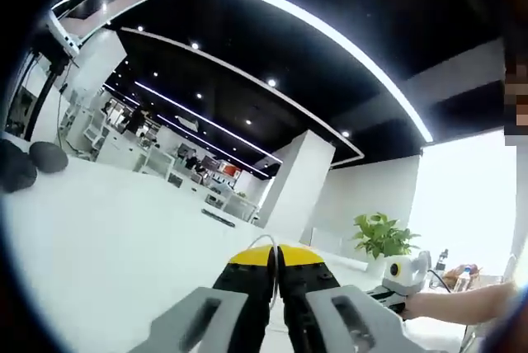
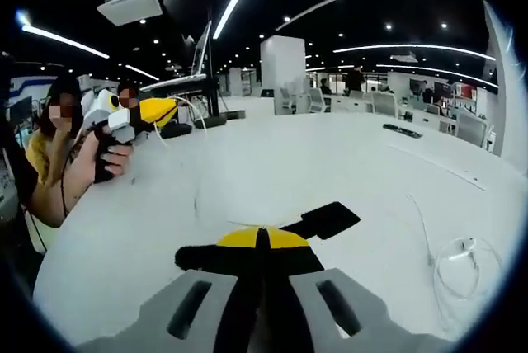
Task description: Peel open the Velcro strap on the desktop, arrange the wired earphones neatly onto it, and close the Velcro strap to secure them.
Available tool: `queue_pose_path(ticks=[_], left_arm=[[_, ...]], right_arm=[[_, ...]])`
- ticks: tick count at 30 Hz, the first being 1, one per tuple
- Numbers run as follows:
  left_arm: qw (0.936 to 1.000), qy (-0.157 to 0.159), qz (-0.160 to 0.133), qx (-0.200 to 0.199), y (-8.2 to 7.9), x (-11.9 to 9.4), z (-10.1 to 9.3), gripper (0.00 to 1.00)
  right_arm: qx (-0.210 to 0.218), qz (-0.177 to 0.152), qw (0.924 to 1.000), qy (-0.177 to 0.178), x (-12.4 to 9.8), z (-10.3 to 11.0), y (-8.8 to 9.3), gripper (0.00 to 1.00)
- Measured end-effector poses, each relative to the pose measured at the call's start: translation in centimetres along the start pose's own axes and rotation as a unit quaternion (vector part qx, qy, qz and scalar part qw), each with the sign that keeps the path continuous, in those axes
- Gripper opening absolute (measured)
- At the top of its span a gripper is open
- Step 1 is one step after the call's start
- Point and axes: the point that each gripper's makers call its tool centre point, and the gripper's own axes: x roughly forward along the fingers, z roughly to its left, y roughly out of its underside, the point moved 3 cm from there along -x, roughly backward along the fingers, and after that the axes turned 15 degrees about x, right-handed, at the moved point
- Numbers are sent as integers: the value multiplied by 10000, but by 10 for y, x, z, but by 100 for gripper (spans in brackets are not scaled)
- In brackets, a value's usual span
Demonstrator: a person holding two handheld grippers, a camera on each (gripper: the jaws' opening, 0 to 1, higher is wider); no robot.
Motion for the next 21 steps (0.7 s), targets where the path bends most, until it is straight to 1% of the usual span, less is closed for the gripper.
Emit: queue_pose_path(ticks=[6, 9, 11, 15, 16, 17, 18, 21], left_arm=[[9999, 28, 67, 125, 2, 1, -2, 5], [9997, 42, 101, 208, 4, 1, -3, 5], [9996, 48, 115, 242, 4, 1, -4, 5], [9995, 57, 136, 270, 5, 1, -5, 5], [9995, 59, 136, 272, 5, 1, -5, 5], [9995, 58, 135, 273, 5, 1, -5, 5], [9995, 59, 131, 274, 5, 1, -5, 5], [9995, 62, 128, 273, 5, 0, -5, 5]], right_arm=[[-113, 112, 9996, -225, -4, 10, 3, 2], [-173, 232, 9986, -447, -8, 19, 6, 2], [-316, 286, 9980, -468, -10, 24, 7, 2], [-344, 360, 9972, -564, -13, 31, 8, 3], [-259, 362, 9970, -638, -15, 34, 9, 3], [-25, 372, 9961, -801, -16, 38, 10, 3], [70, 333, 9957, -862, -17, 39, 9, 3], [-57, 285, 9971, -698, -20, 32, 11, 3]])
